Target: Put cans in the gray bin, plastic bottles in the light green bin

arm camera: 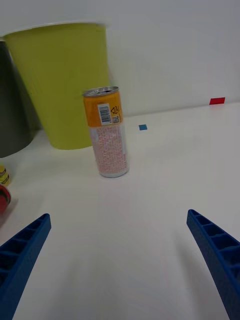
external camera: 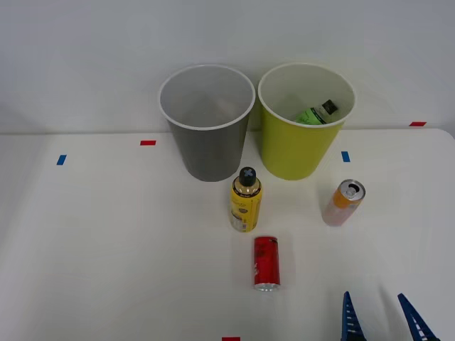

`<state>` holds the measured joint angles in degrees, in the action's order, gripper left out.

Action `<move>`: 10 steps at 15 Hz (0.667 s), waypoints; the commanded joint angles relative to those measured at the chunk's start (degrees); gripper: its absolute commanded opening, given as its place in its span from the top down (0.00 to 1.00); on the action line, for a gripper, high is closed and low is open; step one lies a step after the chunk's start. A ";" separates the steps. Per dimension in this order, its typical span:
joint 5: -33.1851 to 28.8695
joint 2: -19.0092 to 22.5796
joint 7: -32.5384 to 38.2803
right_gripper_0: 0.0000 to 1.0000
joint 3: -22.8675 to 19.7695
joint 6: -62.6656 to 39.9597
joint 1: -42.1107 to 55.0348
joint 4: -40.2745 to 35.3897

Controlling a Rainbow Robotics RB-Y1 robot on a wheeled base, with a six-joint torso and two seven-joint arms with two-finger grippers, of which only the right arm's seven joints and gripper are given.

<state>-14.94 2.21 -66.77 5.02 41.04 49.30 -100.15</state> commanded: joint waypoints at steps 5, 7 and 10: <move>-1.06 0.07 -2.31 0.06 1.05 0.97 0.35 -0.04; -0.36 0.07 -2.84 0.06 1.05 1.06 0.71 0.05; 0.52 0.07 -3.19 0.06 1.05 1.06 0.97 -0.04</move>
<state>-14.66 2.28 -69.88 6.09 42.09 50.22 -100.18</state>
